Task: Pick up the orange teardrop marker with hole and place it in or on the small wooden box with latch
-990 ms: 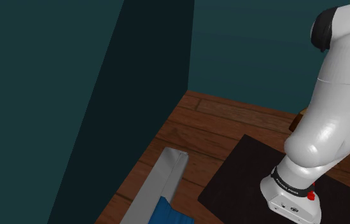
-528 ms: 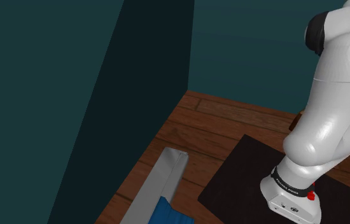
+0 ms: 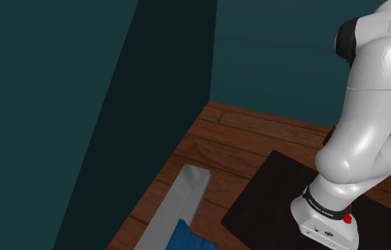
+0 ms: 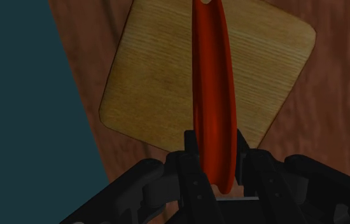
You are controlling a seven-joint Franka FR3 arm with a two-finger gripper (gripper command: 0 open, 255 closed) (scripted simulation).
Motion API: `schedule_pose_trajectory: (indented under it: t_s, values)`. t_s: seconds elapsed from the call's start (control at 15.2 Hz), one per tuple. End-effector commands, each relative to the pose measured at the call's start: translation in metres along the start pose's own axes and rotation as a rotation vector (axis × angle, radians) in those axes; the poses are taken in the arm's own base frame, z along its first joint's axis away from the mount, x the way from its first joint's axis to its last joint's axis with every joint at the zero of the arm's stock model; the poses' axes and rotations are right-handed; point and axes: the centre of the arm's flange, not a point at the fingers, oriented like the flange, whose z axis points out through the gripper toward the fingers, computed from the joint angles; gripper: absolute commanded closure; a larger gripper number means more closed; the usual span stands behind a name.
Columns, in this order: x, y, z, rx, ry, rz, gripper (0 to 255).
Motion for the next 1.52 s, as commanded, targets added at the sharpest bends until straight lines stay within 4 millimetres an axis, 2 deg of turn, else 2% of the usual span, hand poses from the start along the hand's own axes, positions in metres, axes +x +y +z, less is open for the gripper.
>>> schedule_pose_trajectory:
  t_s: [0.0,0.33,0.4,0.73,0.99,1.45]
  values:
    - [0.000,0.000,0.001,-0.001,0.000,0.000,255]
    - [0.000,0.000,0.001,-0.001,0.000,0.000,255]
    - [0.000,0.000,0.001,-0.001,0.000,0.000,0]
    - [0.000,0.000,0.001,-0.001,0.000,0.000,0]
    - [0.000,0.000,-0.049,-0.001,0.000,0.000,0]
    - [0.000,0.000,-0.049,-0.001,0.000,0.000,0]
